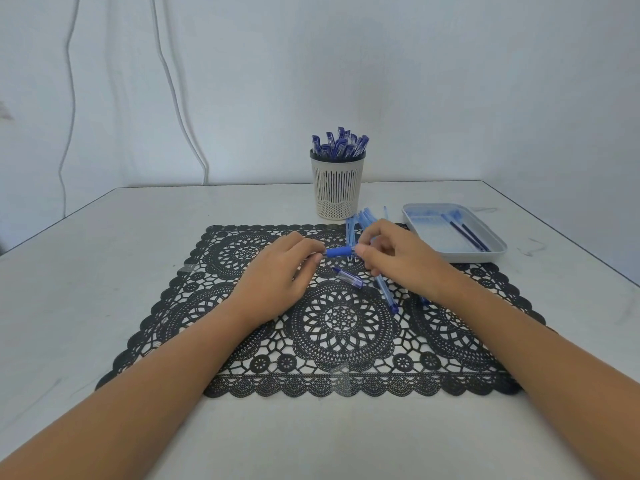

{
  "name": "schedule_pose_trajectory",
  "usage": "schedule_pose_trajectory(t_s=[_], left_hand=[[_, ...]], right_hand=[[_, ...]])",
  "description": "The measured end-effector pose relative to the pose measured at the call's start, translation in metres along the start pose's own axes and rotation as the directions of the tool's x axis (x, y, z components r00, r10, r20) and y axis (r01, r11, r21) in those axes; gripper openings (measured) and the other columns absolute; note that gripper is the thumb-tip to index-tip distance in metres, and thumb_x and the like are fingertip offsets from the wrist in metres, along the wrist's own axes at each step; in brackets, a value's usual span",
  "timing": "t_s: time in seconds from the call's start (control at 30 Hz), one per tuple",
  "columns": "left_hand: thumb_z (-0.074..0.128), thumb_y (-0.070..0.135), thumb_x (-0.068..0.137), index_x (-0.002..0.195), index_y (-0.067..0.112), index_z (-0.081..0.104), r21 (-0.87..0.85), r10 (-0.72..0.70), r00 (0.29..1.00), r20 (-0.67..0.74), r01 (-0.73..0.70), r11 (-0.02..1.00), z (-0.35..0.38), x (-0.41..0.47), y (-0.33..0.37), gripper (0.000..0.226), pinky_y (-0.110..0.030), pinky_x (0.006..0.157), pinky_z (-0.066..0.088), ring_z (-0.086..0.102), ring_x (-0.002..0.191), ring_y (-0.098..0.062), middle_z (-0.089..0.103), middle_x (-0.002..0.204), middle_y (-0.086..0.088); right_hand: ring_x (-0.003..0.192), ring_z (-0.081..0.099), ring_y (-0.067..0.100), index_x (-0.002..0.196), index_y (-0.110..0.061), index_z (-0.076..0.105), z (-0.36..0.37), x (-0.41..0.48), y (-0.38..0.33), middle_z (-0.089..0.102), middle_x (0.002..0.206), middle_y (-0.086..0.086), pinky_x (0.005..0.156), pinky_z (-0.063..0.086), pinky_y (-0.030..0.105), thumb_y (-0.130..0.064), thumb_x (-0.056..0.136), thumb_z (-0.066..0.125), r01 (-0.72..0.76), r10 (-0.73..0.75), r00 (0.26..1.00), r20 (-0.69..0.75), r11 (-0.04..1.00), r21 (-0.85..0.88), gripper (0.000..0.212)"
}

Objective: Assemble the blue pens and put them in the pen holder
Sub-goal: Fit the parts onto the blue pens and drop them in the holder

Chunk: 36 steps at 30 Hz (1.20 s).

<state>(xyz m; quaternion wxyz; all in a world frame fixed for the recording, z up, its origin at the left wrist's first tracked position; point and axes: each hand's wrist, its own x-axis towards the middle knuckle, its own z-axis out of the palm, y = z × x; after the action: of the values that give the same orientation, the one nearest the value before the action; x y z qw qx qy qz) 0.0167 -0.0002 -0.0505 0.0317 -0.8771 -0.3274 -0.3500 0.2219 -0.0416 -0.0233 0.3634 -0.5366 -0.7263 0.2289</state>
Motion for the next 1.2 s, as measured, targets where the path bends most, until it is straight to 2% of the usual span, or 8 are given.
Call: schedule_pose_trajectory(t_s=[0.07,0.2,0.37,0.53,0.73,1.07,1.13,1.2], left_hand=[[0.036,0.032,0.092,0.103,0.01,0.062,0.008,0.004,1.0,-0.002,-0.004,1.0,0.0,0.0,0.0,0.036,-0.024,0.068,0.042,0.051,0.078,-0.012,0.059,0.089,0.0],[0.036,0.032,0.092,0.103,0.011,0.061,0.024,0.022,1.0,0.014,-0.023,0.999,0.0,0.0,-0.001,0.034,-0.024,0.071,0.041,0.051,0.079,-0.011,0.058,0.09,0.0],[0.037,0.032,0.092,0.102,0.011,0.061,0.014,0.016,1.0,0.007,-0.016,1.0,0.0,0.0,-0.001,0.034,-0.029,0.069,0.045,0.052,0.078,-0.014,0.059,0.09,0.0],[0.037,0.032,0.092,0.102,0.011,0.061,0.036,0.041,0.999,0.011,-0.041,0.999,0.0,0.0,-0.001,0.034,-0.027,0.07,0.043,0.052,0.079,-0.014,0.059,0.089,0.0],[0.038,0.03,0.091,0.1,0.011,0.061,0.033,0.028,0.999,-0.023,-0.028,0.999,0.002,0.0,-0.004,0.032,-0.028,0.07,0.042,0.049,0.079,-0.012,0.059,0.089,-0.001],[0.039,0.028,0.091,0.099,0.012,0.061,0.076,0.032,0.998,-0.059,-0.027,0.997,0.004,0.0,-0.005,0.028,-0.031,0.069,0.039,0.046,0.08,-0.011,0.057,0.089,0.0],[0.038,0.029,0.091,0.099,0.012,0.06,0.079,0.007,0.998,-0.06,-0.002,0.997,0.004,0.001,-0.005,0.029,-0.033,0.069,0.042,0.049,0.08,-0.013,0.057,0.089,0.0],[0.038,0.03,0.09,0.099,0.011,0.06,0.062,-0.03,0.997,-0.078,0.035,0.997,0.003,0.001,-0.006,0.03,-0.034,0.07,0.044,0.053,0.08,-0.016,0.057,0.089,0.0]], right_hand=[[0.077,0.063,0.018,0.088,-0.023,0.055,-0.001,0.0,0.0,0.065,0.081,0.003,0.074,0.049,0.031,-0.032,0.092,0.051,0.014,-0.014,1.0,0.004,1.0,-0.025,0.01],[0.063,0.055,0.002,0.074,-0.022,0.054,-0.001,-0.001,-0.003,0.06,0.071,-0.007,0.063,0.042,0.012,-0.035,0.097,0.039,-0.014,0.013,1.0,-0.009,1.0,-0.01,0.031],[0.074,0.059,0.017,0.087,-0.024,0.056,-0.002,-0.001,-0.001,0.063,0.08,-0.001,0.073,0.048,0.031,-0.036,0.092,0.05,-0.003,0.004,1.0,0.018,0.999,-0.039,0.013],[0.068,0.059,0.012,0.073,-0.022,0.055,-0.001,-0.003,-0.007,0.062,0.073,-0.003,0.067,0.046,0.027,-0.037,0.097,0.037,-0.035,0.035,0.999,0.008,0.999,-0.036,0.033],[0.082,0.062,0.03,0.079,-0.025,0.053,-0.002,-0.003,-0.006,0.066,0.082,0.011,0.075,0.049,0.038,-0.028,0.095,0.046,0.013,-0.011,0.999,0.043,0.998,-0.068,0.017],[0.056,0.041,0.005,0.075,-0.029,0.05,-0.001,-0.001,-0.004,0.051,0.066,-0.006,0.053,0.033,0.016,-0.034,0.095,0.044,0.018,-0.015,1.0,0.018,0.988,-0.152,0.022],[0.06,0.044,0.003,0.083,-0.027,0.055,-0.001,0.0,0.0,0.052,0.07,-0.008,0.056,0.035,0.016,-0.042,0.093,0.046,-0.013,0.02,0.999,0.032,0.98,-0.196,0.02],[0.072,0.05,0.004,0.09,-0.029,0.058,0.0,0.0,0.005,0.055,0.079,-0.01,0.069,0.042,0.026,-0.054,0.086,0.049,-0.022,0.04,0.998,0.055,0.954,-0.298,0.026]])
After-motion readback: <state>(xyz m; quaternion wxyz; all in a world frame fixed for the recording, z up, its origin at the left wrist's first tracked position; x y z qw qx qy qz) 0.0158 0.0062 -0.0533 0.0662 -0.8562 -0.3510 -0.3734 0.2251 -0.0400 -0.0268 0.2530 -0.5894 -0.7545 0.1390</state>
